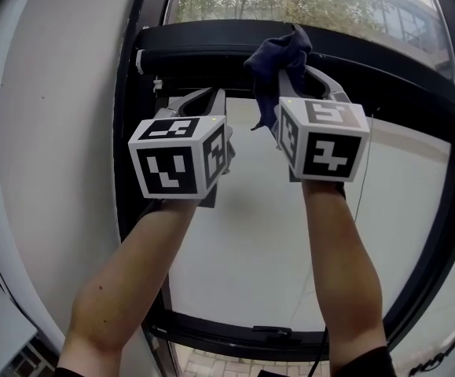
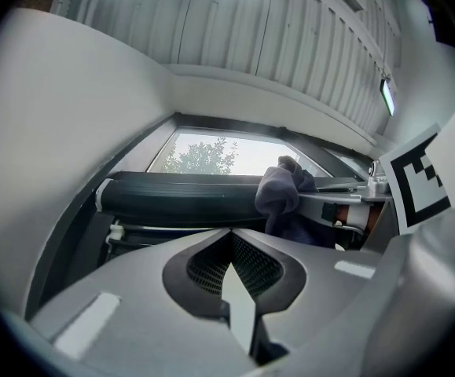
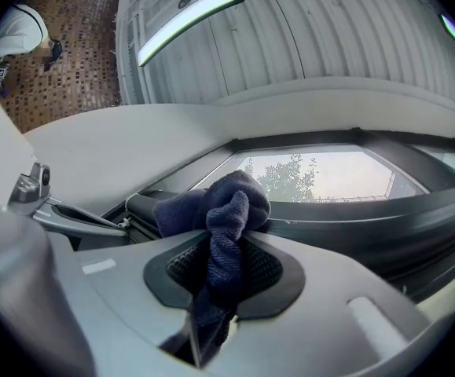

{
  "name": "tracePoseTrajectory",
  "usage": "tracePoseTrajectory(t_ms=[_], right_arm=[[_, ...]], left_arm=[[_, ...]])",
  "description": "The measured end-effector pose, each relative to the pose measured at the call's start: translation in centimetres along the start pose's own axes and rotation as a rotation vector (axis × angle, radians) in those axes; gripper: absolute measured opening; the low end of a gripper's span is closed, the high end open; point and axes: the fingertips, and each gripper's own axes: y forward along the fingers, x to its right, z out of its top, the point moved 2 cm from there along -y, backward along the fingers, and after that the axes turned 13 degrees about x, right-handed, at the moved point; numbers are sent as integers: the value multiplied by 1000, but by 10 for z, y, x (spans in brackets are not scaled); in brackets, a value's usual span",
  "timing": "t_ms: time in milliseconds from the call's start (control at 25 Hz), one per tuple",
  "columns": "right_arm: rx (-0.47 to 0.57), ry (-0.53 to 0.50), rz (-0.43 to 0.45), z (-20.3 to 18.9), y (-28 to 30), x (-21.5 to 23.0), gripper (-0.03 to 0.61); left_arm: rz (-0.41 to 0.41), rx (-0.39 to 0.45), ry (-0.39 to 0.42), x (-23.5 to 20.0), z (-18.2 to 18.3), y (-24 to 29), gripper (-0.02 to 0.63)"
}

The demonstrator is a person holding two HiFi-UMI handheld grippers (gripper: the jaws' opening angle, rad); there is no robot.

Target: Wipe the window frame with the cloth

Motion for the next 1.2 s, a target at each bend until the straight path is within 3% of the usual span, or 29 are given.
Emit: tracePoseTrajectory(t_ms=[440,1200], right_arm=[[-23,-42,-52,1,-16,31,87],[-10,-52,-1,5,-45,102,87]], left_arm=[[-91,36,-11,29,11,21,0],[-96,66,-14,122,12,51,0]])
